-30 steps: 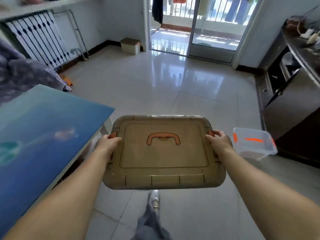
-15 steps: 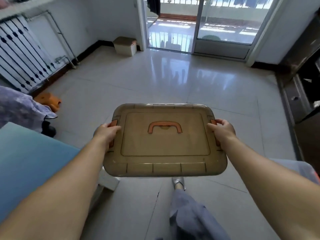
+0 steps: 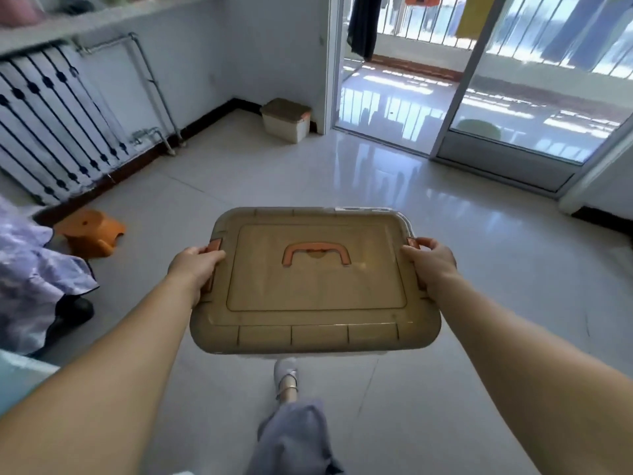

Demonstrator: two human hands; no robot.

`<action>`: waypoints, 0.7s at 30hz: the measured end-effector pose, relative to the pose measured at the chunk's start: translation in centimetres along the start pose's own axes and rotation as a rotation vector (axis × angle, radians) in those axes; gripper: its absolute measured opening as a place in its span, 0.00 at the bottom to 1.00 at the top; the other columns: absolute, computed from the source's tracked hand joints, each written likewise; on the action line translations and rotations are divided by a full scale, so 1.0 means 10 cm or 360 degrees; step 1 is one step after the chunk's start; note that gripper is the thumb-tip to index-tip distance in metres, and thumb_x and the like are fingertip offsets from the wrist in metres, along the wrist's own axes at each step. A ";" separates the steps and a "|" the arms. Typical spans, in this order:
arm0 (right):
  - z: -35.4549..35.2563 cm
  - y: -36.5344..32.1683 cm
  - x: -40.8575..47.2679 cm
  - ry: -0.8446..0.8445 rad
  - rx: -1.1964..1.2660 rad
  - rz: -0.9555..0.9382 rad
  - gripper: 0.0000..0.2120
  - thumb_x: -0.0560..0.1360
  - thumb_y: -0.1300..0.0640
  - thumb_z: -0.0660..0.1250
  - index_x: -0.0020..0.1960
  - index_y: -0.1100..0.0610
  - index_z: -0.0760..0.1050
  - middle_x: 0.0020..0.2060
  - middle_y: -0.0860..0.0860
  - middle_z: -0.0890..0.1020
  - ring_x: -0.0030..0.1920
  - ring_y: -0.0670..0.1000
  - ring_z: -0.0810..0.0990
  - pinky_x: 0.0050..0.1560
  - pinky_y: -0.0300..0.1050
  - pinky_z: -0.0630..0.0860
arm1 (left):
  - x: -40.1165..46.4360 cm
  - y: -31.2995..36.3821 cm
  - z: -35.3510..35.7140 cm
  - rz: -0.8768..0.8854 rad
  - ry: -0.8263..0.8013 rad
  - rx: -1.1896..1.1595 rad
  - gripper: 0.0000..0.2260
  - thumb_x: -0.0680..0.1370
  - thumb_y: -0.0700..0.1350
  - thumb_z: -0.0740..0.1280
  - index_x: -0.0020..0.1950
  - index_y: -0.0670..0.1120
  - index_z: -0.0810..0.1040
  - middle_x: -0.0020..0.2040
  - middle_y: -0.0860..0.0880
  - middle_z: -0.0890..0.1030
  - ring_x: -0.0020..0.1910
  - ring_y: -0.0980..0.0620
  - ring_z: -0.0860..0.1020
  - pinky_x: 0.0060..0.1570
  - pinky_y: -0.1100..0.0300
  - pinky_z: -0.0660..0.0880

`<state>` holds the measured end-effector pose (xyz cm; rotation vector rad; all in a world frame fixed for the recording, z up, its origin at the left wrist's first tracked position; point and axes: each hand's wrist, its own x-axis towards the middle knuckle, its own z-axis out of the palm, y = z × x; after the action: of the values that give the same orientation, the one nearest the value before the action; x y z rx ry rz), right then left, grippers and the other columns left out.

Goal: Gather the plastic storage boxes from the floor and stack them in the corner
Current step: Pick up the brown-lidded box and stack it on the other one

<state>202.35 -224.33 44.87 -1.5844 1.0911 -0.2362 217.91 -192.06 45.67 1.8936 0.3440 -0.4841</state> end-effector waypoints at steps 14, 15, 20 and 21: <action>1.82 -1.95 3.16 -0.0058 0.0067 0.0077 0.22 0.70 0.53 0.70 0.64 0.50 0.73 0.51 0.53 0.79 0.49 0.56 0.81 0.49 0.52 0.81 | 3.41 2.20 0.51 -0.0033 0.0088 -0.0023 0.23 0.76 0.47 0.67 0.70 0.46 0.70 0.62 0.40 0.77 0.56 0.41 0.76 0.50 0.52 0.72; 1.94 -2.05 3.43 -0.0064 0.0077 0.0087 0.23 0.70 0.52 0.71 0.64 0.50 0.73 0.52 0.54 0.79 0.49 0.56 0.81 0.50 0.52 0.80 | 3.68 2.32 0.60 -0.0039 0.0073 -0.0022 0.23 0.76 0.47 0.68 0.70 0.46 0.71 0.62 0.40 0.77 0.56 0.41 0.76 0.52 0.51 0.73; 2.43 -2.68 4.74 -0.0105 0.0026 0.0043 0.24 0.71 0.51 0.70 0.66 0.50 0.73 0.53 0.54 0.79 0.46 0.55 0.80 0.40 0.48 0.80 | 4.81 3.02 1.01 -0.0047 0.0089 -0.0017 0.24 0.75 0.44 0.69 0.71 0.46 0.69 0.63 0.39 0.77 0.61 0.39 0.76 0.63 0.44 0.73; 2.52 -2.85 5.00 -0.0138 0.0019 0.0057 0.24 0.71 0.51 0.70 0.66 0.50 0.72 0.53 0.54 0.79 0.47 0.55 0.80 0.40 0.48 0.80 | 5.02 3.19 1.09 -0.0076 0.0105 -0.0038 0.25 0.75 0.44 0.69 0.71 0.46 0.69 0.64 0.39 0.77 0.61 0.39 0.76 0.64 0.43 0.72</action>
<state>261.09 -246.44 41.21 -1.5488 1.0480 -0.1486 274.55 -213.24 43.83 1.8847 0.4376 -0.4486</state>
